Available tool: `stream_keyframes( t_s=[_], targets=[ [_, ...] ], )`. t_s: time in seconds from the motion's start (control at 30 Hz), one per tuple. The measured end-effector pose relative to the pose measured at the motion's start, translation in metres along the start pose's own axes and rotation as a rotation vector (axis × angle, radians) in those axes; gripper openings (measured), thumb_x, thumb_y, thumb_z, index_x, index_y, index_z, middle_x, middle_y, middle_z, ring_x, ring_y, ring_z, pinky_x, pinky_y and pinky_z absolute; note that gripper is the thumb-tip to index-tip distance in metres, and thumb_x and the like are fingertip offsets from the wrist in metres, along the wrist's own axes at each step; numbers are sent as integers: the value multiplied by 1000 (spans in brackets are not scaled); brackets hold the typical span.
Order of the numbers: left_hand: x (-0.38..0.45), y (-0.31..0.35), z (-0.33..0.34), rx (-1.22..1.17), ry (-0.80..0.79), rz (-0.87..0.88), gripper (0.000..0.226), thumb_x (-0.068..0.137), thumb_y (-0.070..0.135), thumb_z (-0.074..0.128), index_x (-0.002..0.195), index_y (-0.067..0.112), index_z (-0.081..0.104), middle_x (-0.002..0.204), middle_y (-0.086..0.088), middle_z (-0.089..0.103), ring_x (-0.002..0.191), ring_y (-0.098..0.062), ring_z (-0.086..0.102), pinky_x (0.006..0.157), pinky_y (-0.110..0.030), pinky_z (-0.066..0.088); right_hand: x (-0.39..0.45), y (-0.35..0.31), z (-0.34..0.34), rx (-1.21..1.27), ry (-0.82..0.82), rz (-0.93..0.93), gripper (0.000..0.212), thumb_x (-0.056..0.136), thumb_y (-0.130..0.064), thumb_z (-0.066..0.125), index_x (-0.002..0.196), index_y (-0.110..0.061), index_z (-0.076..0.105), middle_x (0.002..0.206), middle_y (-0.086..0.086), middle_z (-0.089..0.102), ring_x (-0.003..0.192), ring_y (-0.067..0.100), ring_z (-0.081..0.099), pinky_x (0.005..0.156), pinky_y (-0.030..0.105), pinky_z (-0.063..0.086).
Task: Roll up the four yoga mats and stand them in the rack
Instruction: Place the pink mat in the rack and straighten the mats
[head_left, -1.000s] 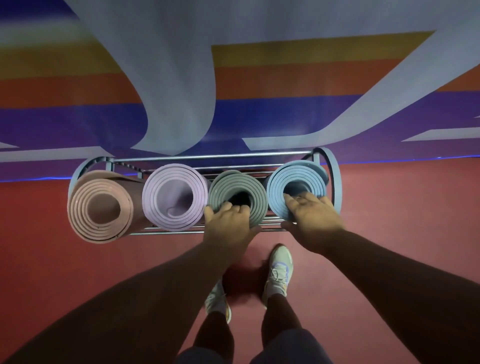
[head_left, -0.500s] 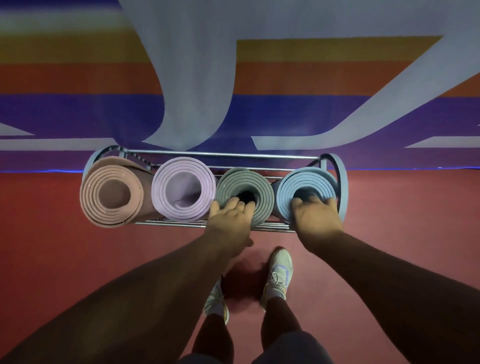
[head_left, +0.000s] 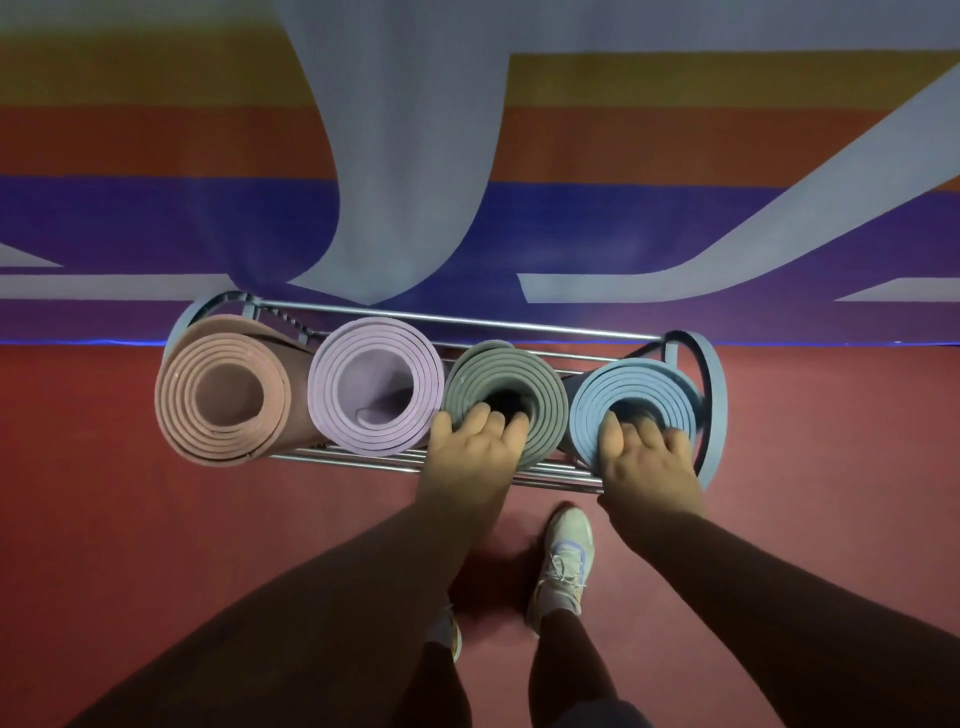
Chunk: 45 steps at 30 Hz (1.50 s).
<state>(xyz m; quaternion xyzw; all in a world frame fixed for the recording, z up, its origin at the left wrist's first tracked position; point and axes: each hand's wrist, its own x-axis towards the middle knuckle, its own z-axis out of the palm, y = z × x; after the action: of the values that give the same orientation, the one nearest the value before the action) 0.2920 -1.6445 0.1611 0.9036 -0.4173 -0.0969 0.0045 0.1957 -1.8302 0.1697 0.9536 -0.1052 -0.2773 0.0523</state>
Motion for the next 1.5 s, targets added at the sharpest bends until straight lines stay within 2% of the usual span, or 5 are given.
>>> stream_keyframes(
  t_s=[0.17, 0.3, 0.67, 1.2, 1.5],
  targets=[
    [17, 1, 0, 8, 71, -31, 38, 78, 11, 60, 116, 17, 63, 85, -1, 59, 89, -27, 55, 75, -42, 31, 18, 7, 9, 65, 203, -31, 73, 63, -24, 82, 123, 2, 51, 85, 12, 63, 81, 34, 56, 77, 44, 35],
    [24, 4, -7, -34, -55, -74, 48, 75, 10, 62, 121, 21, 57, 95, 1, 62, 99, -25, 52, 79, -43, 30, 17, 7, 5, 53, 131, 3, 88, 66, -60, 76, 128, -5, 49, 98, 5, 63, 94, 28, 55, 83, 42, 29],
    [32, -1, -27, -92, -303, -36, 56, 87, 5, 46, 140, 21, 36, 133, -2, 50, 126, -23, 38, 97, -51, 27, 12, -4, -14, 58, 87, 77, 47, 90, -28, 43, 133, -11, 36, 119, 6, 61, 112, 29, 52, 93, 42, 33],
    [36, 9, -36, -78, -357, -129, 49, 94, 15, 42, 142, 22, 37, 131, 0, 55, 125, -23, 41, 99, -49, 28, 30, 16, -42, 125, -21, 29, 39, 79, -10, 57, 113, -20, 41, 105, 0, 66, 113, 25, 53, 96, 39, 31],
    [24, -3, -33, -132, -361, -46, 58, 95, 14, 43, 151, 23, 29, 144, 4, 46, 137, -19, 32, 104, -47, 28, 4, -9, -37, 261, -29, 165, 47, 86, -43, 67, 119, -16, 47, 129, 6, 59, 126, 29, 47, 100, 45, 34]
  ],
)
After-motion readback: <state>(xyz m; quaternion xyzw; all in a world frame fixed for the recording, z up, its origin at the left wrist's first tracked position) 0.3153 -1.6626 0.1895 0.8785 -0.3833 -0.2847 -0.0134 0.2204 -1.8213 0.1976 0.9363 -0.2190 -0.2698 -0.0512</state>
